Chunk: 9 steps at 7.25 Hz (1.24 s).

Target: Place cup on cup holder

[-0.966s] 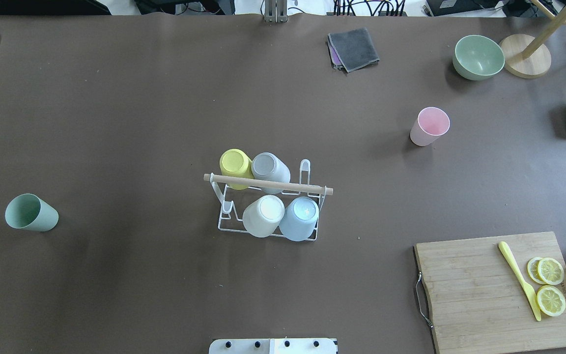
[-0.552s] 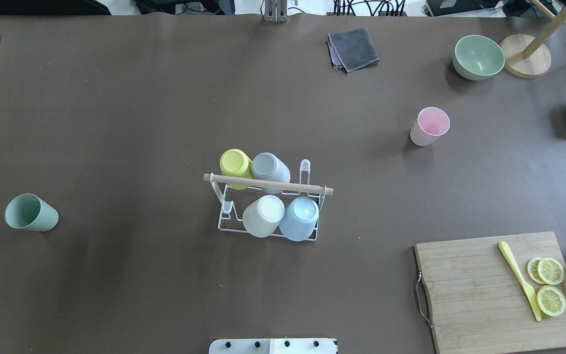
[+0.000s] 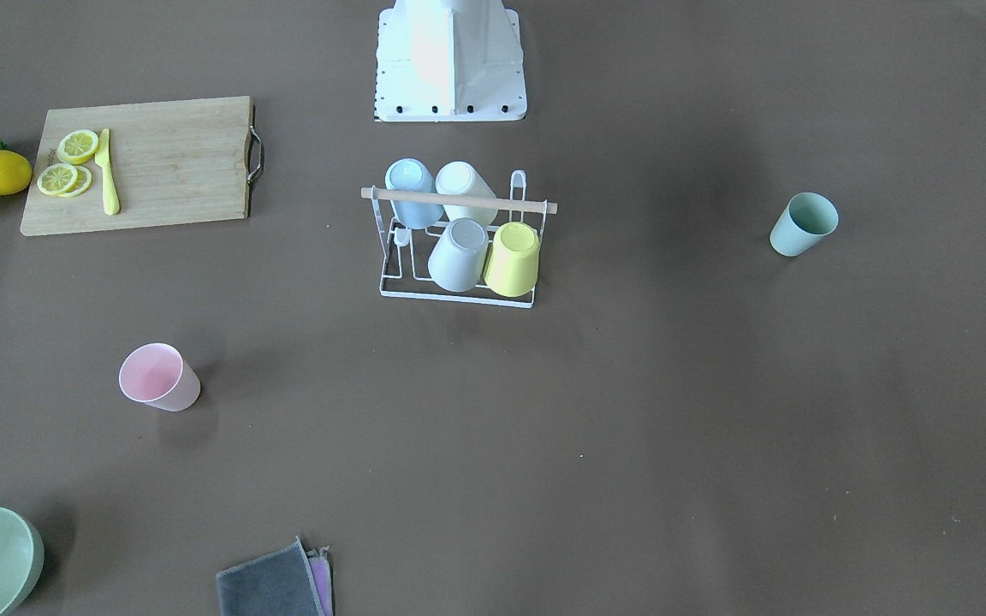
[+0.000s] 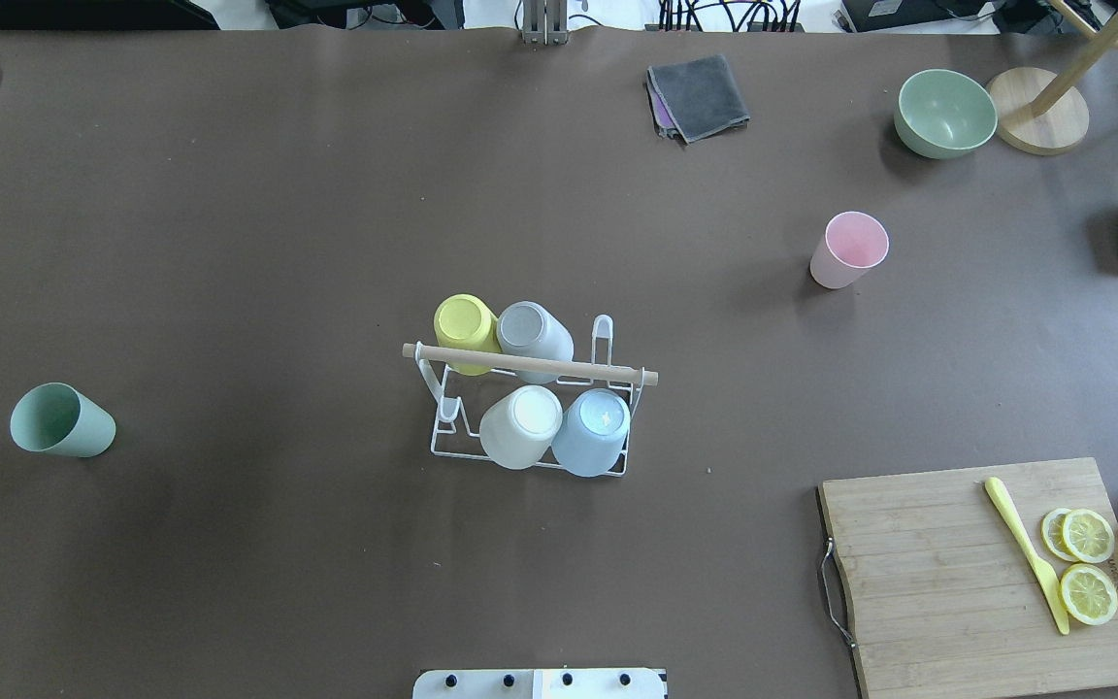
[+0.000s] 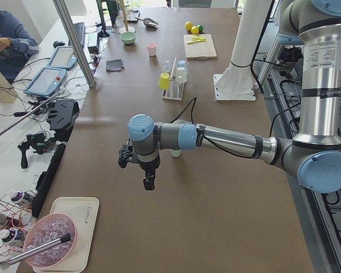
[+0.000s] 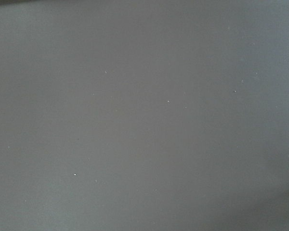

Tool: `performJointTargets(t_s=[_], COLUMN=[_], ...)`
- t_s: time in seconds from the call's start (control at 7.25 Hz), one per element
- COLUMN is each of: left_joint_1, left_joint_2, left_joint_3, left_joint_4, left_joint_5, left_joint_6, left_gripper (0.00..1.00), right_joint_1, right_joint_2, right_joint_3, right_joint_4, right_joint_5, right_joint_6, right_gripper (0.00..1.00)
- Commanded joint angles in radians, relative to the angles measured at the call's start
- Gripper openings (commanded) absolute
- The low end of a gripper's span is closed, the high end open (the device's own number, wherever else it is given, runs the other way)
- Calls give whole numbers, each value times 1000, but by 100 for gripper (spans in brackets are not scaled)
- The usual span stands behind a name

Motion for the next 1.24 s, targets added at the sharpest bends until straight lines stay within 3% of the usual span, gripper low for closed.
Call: performJointTargets(t_s=[0.0,0.14,0.41,0.69,0.83,0.97,1.1], left_joint_1=[122,180,300,351,355,374,381], left_joint_2=[-208,-290,-321,-367,-448,-518,-522], left_joint_3=[31,76,104,160,215,267,279], left_joint_4=[291,369,379,392,453,533,543], left_joint_5=[5,7,88,91,93,91,85], left_joint_6=[0,0,0,0,1,15,18], left_gripper=[98,98,98,98,98,98,98], right_joint_1=[-42,-72,-161,-204,-239,-273,-319], right_joint_2=[68,99,175,254,288,320,361], right_joint_3=[6,7,2,-4,-4,-1,-5], right_joint_4=[0,1,0,-5,-9,-20,-40], right_joint_5=[33,36,25,19,14,-28,-92], right_joint_6=[2,0,-2,35,57,71,92], right_gripper=[100,100,100,100,100,100,100])
